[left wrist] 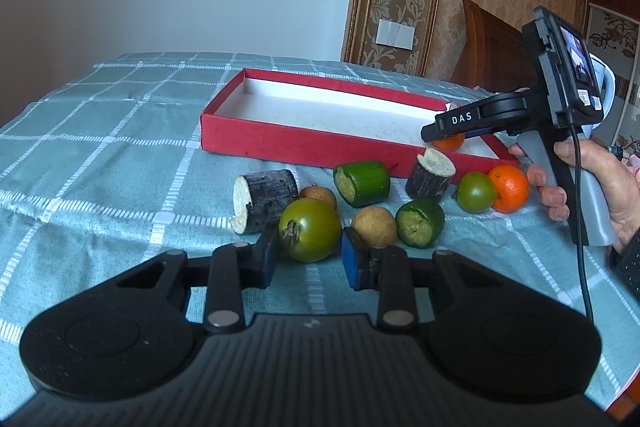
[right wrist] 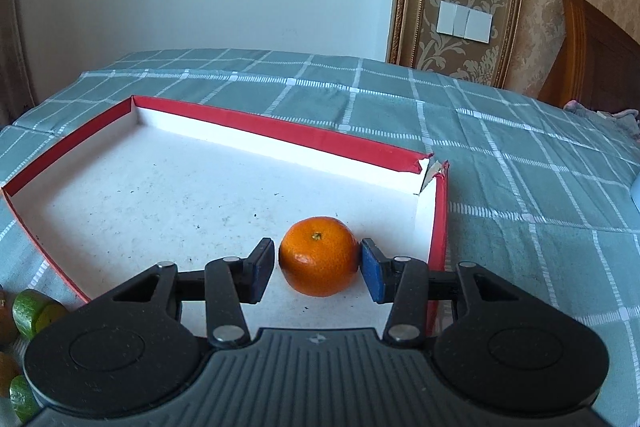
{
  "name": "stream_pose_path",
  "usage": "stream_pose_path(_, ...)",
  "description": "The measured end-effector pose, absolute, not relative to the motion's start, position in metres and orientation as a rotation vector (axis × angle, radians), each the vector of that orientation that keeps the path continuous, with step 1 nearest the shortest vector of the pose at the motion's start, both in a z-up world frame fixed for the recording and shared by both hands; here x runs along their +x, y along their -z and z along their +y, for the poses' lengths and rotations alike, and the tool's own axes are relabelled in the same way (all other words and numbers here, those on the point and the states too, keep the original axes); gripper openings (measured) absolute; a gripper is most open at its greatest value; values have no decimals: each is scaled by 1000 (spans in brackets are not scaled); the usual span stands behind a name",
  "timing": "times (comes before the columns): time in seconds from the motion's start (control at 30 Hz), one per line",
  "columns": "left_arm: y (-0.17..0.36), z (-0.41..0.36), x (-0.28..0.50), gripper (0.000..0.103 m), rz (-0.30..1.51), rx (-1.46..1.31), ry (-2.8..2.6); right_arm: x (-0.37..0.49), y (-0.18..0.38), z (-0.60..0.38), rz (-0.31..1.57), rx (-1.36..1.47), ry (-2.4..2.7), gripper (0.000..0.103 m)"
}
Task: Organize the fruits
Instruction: 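Carry the orange into the tray and open the right gripper, then withdraw the right gripper from the tray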
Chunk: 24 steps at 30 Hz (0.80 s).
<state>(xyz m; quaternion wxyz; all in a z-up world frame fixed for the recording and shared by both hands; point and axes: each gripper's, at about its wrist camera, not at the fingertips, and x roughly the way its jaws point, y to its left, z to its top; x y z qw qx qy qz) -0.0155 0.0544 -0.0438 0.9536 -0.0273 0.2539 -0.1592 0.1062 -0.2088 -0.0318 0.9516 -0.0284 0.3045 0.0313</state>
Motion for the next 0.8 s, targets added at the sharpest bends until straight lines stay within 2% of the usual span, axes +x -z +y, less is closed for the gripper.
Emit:
stream_pose_path(0.07, 44, 55, -15, 30, 516, -54, 323, 102, 29, -209, 592, -63, -59, 68)
stream_pose_path(0.1, 44, 55, -15, 30, 516, -53, 323, 99, 28, -209, 577, -63, -54, 70)
stream_pose_path(0.47, 45, 56, -15, 30, 516, -49, 321, 31, 11, -226, 449, -29, -12, 71)
stream_pose_path(0.53, 45, 56, -15, 30, 515, -48, 320, 15, 11, -232, 445, -13, -16, 74)
stream_pose_path(0.8, 44, 55, -15, 30, 515, -47, 316, -38, 27, -238, 494, -5, -73, 75)
